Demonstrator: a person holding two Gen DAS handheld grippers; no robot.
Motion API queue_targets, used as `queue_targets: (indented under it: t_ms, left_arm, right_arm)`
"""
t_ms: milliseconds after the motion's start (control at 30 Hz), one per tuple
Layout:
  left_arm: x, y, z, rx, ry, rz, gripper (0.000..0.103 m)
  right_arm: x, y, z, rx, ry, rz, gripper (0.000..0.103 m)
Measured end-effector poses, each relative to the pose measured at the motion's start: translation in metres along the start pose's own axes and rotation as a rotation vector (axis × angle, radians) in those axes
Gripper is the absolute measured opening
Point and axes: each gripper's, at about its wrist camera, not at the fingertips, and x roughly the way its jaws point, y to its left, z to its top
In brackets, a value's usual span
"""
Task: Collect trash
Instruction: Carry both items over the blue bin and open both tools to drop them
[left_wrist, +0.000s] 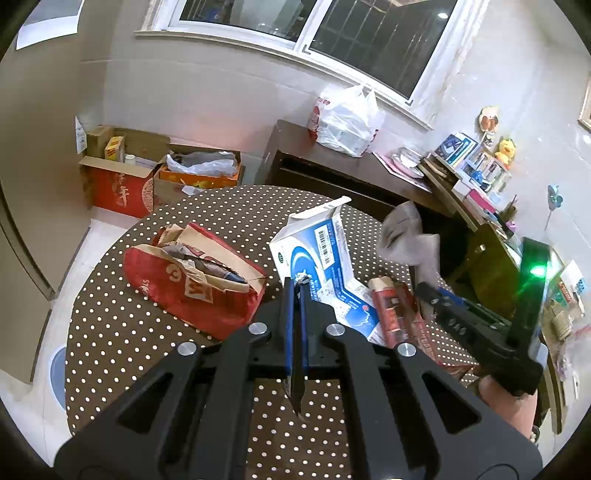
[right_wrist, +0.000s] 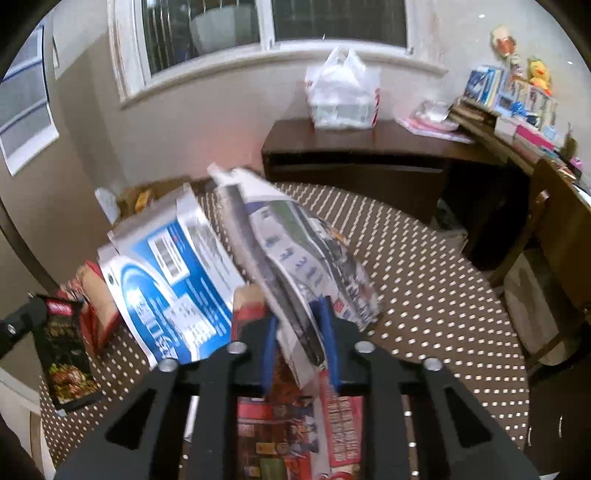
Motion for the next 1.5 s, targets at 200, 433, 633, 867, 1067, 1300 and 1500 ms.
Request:
queue_targets:
  t_ms: [200,433,633,867,1067,1300,1500]
  left_arm:
    - [-0.022,-0.004,0.002,-0.002,-0.029,-0.034,0.003]
    - [-0.059,0.0,0.003,-0.015,-0.077,-0.049,0.003]
    - [-0.095,0.02,-0.001,-0.046,-0.116,-0.04,0.003]
    - [-0.144,0.071,-0.012,-0.086,-0.16,0.024,0.003]
    - [-0.193,0.145,-0.031,-0.164,-0.193,0.12,0.003]
    - [-0.228,0.236,-0.057,-0.281,-0.191,0.237,0.003]
    - [-0.226,0.301,-0.077,-0.367,-0.142,0.318,0.003]
  right_arm:
    - [-0.049,0.001,0.005,0.022,-0.125,0.03,0.004]
    - [-0.094,0.034,0.005,-0.025,-0.216,0.085,0.004]
    - [-0.122,0.092,-0.007,-0.081,-0.2,0.252,0.004]
    - [-0.135,0.182,-0.031,-0.157,-0.15,0.438,0.004]
    - [-0.139,0.266,-0.057,-0.229,-0.092,0.56,0.004]
    - [-0.123,0.369,-0.094,-0.329,0.015,0.662,0.004]
    - [-0.091,0.423,-0.117,-0.369,0.096,0.688,0.004]
